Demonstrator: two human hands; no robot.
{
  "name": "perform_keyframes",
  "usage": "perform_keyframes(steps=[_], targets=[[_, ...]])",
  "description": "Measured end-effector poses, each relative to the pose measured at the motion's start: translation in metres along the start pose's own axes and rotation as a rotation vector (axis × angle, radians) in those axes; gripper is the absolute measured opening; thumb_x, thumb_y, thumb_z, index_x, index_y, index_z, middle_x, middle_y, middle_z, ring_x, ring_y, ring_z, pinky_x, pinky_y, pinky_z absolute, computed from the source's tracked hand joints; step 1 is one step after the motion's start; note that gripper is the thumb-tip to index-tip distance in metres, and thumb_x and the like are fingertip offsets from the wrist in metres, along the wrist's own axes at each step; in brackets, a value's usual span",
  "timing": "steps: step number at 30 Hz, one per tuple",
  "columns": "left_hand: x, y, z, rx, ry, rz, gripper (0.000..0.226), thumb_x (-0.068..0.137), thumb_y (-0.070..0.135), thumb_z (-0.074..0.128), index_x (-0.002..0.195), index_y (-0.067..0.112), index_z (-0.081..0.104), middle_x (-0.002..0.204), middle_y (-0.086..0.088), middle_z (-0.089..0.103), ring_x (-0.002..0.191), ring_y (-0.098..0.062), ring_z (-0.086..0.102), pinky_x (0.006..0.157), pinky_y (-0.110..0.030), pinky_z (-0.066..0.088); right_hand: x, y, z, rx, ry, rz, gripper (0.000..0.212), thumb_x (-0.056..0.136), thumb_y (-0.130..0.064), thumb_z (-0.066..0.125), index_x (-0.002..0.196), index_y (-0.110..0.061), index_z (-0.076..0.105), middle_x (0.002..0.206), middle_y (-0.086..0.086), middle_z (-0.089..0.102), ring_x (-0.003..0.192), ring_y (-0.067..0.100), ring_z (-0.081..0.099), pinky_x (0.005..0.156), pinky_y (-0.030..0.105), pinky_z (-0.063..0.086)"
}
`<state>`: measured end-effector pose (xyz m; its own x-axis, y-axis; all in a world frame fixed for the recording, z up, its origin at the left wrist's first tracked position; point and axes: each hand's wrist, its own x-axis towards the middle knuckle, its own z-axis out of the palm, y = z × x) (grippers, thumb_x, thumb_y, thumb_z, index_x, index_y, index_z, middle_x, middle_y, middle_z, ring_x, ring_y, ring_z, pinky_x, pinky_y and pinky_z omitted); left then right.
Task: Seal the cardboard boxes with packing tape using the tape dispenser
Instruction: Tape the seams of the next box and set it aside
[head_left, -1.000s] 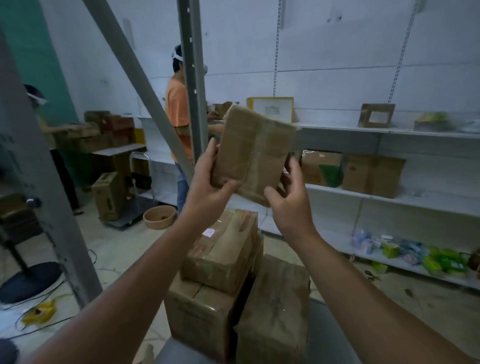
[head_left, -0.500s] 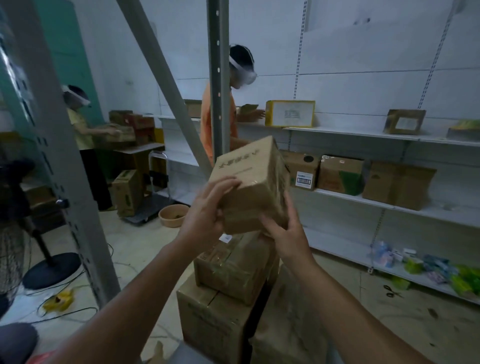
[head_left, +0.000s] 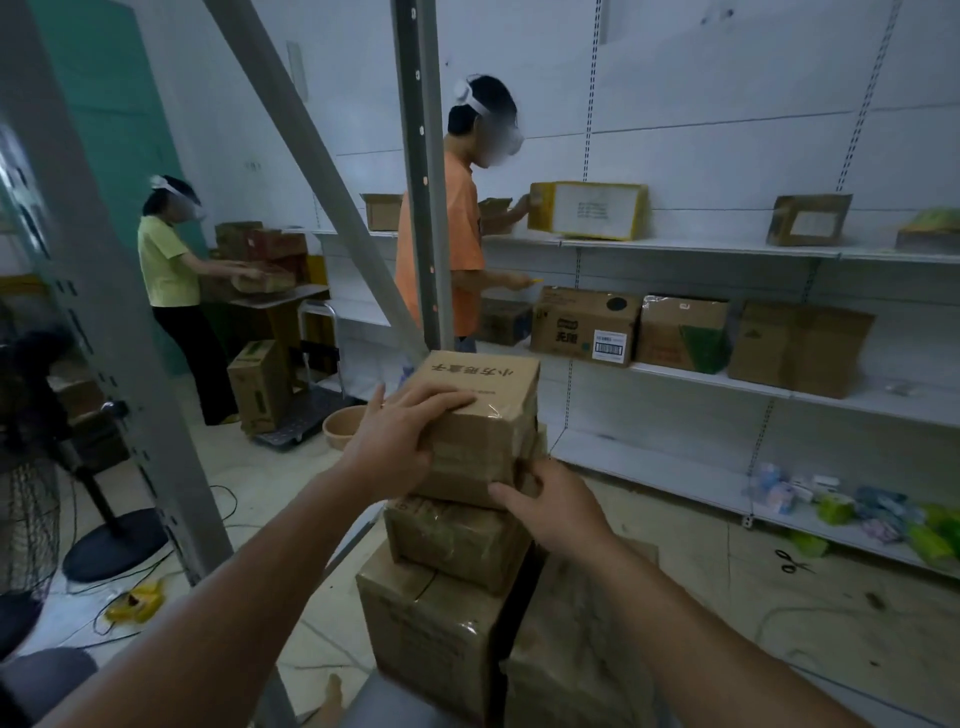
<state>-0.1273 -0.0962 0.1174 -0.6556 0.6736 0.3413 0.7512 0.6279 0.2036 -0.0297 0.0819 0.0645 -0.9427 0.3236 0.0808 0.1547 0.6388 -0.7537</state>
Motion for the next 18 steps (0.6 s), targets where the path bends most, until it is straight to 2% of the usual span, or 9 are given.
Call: perform_keyframes(steps=[3, 4, 5, 7, 10, 12, 14, 16, 18], targets=[[0.005, 0.007, -0.012, -0.022, -0.072, -0.036, 0.062, 0.092, 0.012, 0.054, 0.14, 0.049, 0.037, 0.151, 0.02, 0.03, 0.145, -0.011, 0.012, 0.118, -0.049, -0.013, -0.002, 0.001, -0.01, -0.01, -0.103, 0.001, 0.05, 0.085, -0.052, 0.062, 0.128, -0.026, 0.056, 0.126, -0.005, 0.059, 0.111, 0.016, 0.056, 0.09, 0.032, 0.048], [0.009, 0.013, -0.018, -0.027, -0.095, -0.044, 0.057, 0.093, 0.013, 0.052, 0.138, 0.047, 0.042, 0.15, 0.018, 0.034, 0.146, -0.012, 0.017, 0.116, -0.046, -0.013, -0.002, 0.003, -0.017, -0.024, -0.141, -0.003, 0.05, 0.085, -0.049, 0.063, 0.129, -0.027, 0.054, 0.129, -0.005, 0.059, 0.113, 0.016, 0.056, 0.092, 0.031, 0.047], [0.013, 0.019, -0.023, -0.025, -0.116, -0.056, 0.052, 0.095, 0.014, 0.05, 0.137, 0.044, 0.046, 0.149, 0.016, 0.038, 0.144, -0.012, 0.023, 0.117, -0.046, -0.009, -0.002, 0.005, -0.025, -0.055, -0.17, -0.005, 0.051, 0.086, -0.047, 0.064, 0.131, -0.026, 0.053, 0.133, -0.004, 0.057, 0.116, 0.016, 0.054, 0.094, 0.031, 0.046], [0.02, 0.036, -0.032, -0.015, -0.121, -0.079, 0.039, 0.099, 0.022, 0.046, 0.134, 0.039, 0.053, 0.146, 0.012, 0.044, 0.139, -0.015, 0.033, 0.118, -0.046, 0.01, -0.001, 0.013, -0.047, -0.131, -0.188, 0.018, 0.056, 0.088, -0.045, 0.062, 0.138, -0.024, 0.048, 0.142, -0.001, 0.05, 0.125, 0.018, 0.05, 0.1, 0.032, 0.04], [0.036, 0.072, -0.039, -0.033, -0.007, -0.005, 0.034, 0.1, 0.029, 0.047, 0.131, 0.035, 0.058, 0.142, 0.011, 0.05, 0.128, -0.013, 0.046, 0.105, -0.034, 0.036, -0.004, 0.038, -0.092, -0.256, -0.114, 0.093, 0.061, 0.091, -0.047, 0.058, 0.143, -0.019, 0.043, 0.149, 0.002, 0.043, 0.131, 0.021, 0.045, 0.104, 0.032, 0.037], [0.052, 0.106, -0.039, -0.052, -0.006, 0.105, 0.034, 0.099, 0.031, 0.046, 0.131, 0.036, 0.057, 0.14, 0.013, 0.05, 0.123, -0.01, 0.05, 0.1, -0.031, 0.042, -0.014, 0.062, -0.125, -0.315, -0.045, 0.173, 0.061, 0.091, -0.048, 0.057, 0.143, -0.018, 0.043, 0.15, 0.004, 0.042, 0.132, 0.023, 0.043, 0.106, 0.034, 0.036], [0.069, 0.147, -0.031, -0.055, -0.079, 0.191, 0.033, 0.1, 0.034, 0.047, 0.132, 0.035, 0.057, 0.141, 0.011, 0.05, 0.122, -0.012, 0.052, 0.097, -0.03, 0.044, -0.034, 0.088, -0.159, -0.351, 0.016, 0.282, 0.06, 0.092, -0.047, 0.057, 0.142, -0.017, 0.044, 0.149, 0.006, 0.042, 0.132, 0.025, 0.044, 0.106, 0.033, 0.037], [0.086, 0.192, -0.013, -0.037, -0.153, 0.288, 0.034, 0.1, 0.036, 0.047, 0.133, 0.034, 0.055, 0.142, 0.008, 0.05, 0.115, -0.013, 0.057, 0.091, -0.029, 0.048, -0.061, 0.114, -0.193, -0.375, 0.1, 0.392, 0.059, 0.091, -0.048, 0.057, 0.14, -0.017, 0.046, 0.146, 0.008, 0.045, 0.125, 0.026, 0.049, 0.099, 0.031, 0.043], [0.096, 0.242, 0.015, -0.037, -0.232, 0.403, 0.035, 0.1, 0.036, 0.046, 0.134, 0.033, 0.055, 0.142, 0.006, 0.052, 0.115, -0.015, 0.058, 0.093, -0.03, 0.047, -0.093, 0.143, -0.226, -0.377, 0.192, 0.487, 0.057, 0.089, -0.05, 0.057, 0.136, -0.018, 0.051, 0.138, 0.008, 0.052, 0.11, 0.025, 0.057, 0.085, 0.03, 0.05]])
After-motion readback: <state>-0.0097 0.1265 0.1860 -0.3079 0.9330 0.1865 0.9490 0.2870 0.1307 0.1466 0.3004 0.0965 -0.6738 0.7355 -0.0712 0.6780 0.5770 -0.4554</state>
